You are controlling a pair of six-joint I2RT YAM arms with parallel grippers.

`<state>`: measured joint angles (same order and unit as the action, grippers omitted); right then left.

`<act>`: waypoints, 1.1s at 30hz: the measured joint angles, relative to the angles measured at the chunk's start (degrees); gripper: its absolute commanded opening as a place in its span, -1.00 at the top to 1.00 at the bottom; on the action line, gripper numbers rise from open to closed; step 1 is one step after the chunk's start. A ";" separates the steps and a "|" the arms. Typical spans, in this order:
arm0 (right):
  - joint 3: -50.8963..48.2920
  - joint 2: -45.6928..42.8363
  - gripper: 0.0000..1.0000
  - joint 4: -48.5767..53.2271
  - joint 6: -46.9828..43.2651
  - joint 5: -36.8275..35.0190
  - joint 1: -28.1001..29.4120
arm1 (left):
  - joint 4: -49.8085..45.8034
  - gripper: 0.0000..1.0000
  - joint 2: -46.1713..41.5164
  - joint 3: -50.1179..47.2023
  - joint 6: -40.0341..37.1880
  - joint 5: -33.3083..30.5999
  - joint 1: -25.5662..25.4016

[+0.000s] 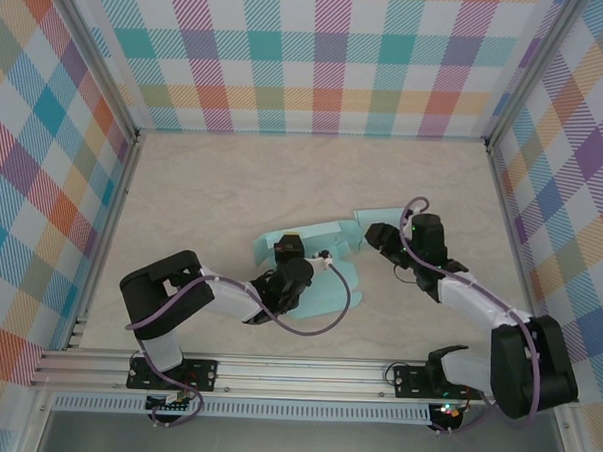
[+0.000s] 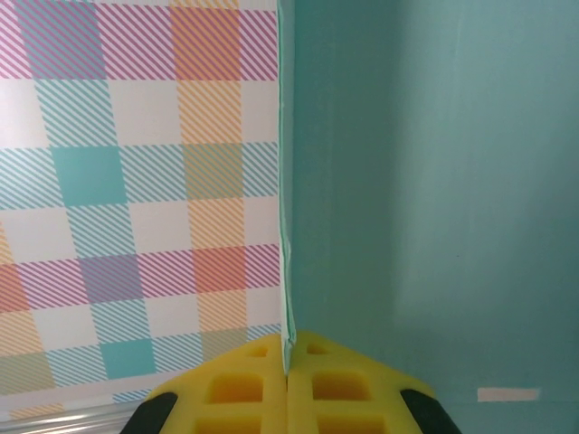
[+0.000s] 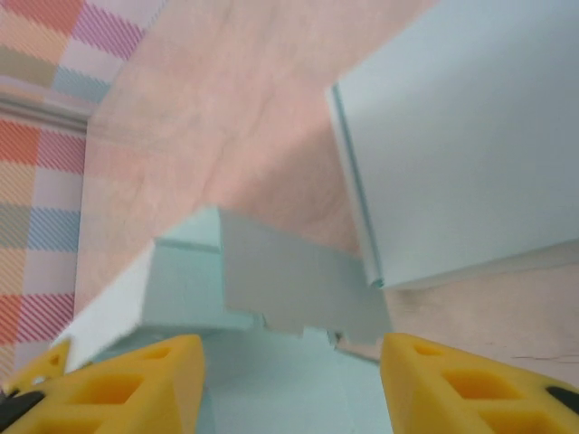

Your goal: Fold the paper box

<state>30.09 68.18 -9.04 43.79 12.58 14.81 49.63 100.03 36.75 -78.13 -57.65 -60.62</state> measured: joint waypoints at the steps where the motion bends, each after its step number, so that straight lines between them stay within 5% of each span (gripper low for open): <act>1: 0.74 -0.44 0.05 1.75 -1.14 0.28 -1.36 | 0.48 1.00 0.00 -0.11 -0.46 -0.46 -0.87; 11: 15.72 12.24 0.37 11.80 -10.03 6.88 -6.01 | 7.08 0.99 4.57 -1.95 -4.59 -5.11 -6.40; 33: 17.92 18.95 0.42 15.13 -17.94 13.44 -3.85 | 15.43 0.96 6.01 -1.77 -11.52 -1.99 -2.99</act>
<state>48.01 87.13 6.09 25.85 26.02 10.96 65.06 106.04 34.98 -89.65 -59.64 -63.61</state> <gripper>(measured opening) 0.284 0.049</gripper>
